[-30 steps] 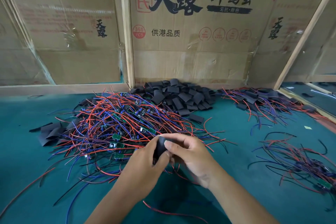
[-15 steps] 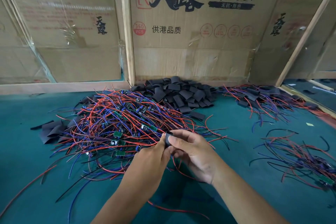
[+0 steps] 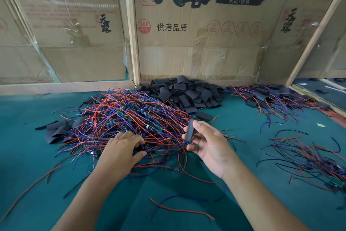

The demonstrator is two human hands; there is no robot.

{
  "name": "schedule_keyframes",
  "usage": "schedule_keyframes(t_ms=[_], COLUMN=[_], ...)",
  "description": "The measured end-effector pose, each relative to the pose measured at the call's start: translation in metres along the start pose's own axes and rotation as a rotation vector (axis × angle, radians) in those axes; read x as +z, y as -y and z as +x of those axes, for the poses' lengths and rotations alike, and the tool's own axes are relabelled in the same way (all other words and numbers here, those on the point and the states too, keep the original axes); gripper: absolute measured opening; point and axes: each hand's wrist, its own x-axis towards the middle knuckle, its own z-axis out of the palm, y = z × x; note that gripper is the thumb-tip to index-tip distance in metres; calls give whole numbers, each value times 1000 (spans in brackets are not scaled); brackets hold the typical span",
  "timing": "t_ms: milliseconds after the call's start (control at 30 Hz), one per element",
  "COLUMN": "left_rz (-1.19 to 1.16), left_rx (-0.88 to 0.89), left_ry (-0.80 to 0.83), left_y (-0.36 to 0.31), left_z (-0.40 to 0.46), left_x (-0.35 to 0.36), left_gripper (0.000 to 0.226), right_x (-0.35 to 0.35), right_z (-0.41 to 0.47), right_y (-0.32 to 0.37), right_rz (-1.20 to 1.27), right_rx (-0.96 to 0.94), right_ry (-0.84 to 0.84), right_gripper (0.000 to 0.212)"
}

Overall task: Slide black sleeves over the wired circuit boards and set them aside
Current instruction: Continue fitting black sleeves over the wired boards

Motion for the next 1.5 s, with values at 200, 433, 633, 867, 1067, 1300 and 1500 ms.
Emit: schedule_keyframes(t_ms=[200,433,633,867,1067,1300,1500], left_rz=[54,-367,-548,-664,-682,-702,-709], left_rx=[40,37,31,43,57,29,28], left_ry=[-31,-21,-121,-230,-226,-271,-254], left_y=[-4,-12,-9,-2,-2,-5,-8], left_z=[-1,-9,-16,-22,-22,-21,-21], left_x=[-7,-30,-53,-69,-69,-66,-66], left_gripper=[23,28,14,25,28,23,24], right_x=[-3,-9,-23,-57,-56,-44,-34], right_z=[1,3,9,10,9,2,-1], right_y=[2,8,14,26,29,30,24], right_rz=[50,102,-66,-1113,-1095,-1094,-1102], right_rx=[-22,-80,-292,-555,-665,-656,-724], right_ry=[-24,-28,-133,-137,-5,72,31], right_gripper=[35,32,12,33,35,34,31])
